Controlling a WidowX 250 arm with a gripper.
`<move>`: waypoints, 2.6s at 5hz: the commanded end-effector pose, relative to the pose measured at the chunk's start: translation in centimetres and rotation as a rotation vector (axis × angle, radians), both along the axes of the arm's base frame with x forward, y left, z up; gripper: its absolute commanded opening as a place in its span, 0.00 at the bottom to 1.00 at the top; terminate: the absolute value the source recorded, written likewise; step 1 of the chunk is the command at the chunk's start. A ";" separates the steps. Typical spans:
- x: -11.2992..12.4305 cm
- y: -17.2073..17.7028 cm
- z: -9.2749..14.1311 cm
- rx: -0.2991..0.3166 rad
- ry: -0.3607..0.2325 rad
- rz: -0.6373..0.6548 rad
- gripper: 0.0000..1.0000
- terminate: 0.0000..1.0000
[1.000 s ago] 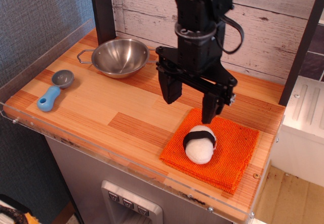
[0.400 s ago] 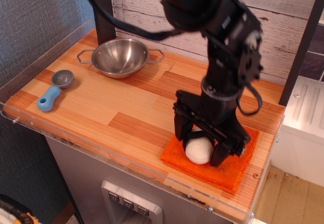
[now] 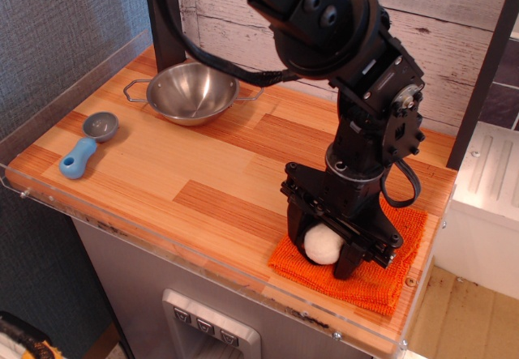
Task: Pick up the egg and place it on the left of the orange cloth
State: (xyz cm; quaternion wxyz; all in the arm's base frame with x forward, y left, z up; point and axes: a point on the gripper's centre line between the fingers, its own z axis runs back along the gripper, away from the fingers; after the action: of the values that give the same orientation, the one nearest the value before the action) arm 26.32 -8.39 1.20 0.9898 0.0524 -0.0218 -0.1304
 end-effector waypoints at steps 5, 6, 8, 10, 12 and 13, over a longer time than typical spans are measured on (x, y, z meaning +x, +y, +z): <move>-0.6 17.0 5.6 -0.138 -0.081 0.148 0.00 0.00; -0.7 16.2 3.8 -0.110 -0.078 0.119 0.00 0.00; -1.0 16.8 3.2 -0.065 -0.106 0.111 1.00 0.00; -0.2 17.0 8.1 -0.031 -0.185 0.067 1.00 0.00; -0.1 17.9 11.2 -0.107 -0.170 0.109 1.00 0.00; -0.1 17.9 11.2 -0.107 -0.170 0.109 1.00 0.00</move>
State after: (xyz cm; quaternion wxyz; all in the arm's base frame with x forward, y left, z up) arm 26.43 8.70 11.43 0.9932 0.0041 -0.0923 -0.0708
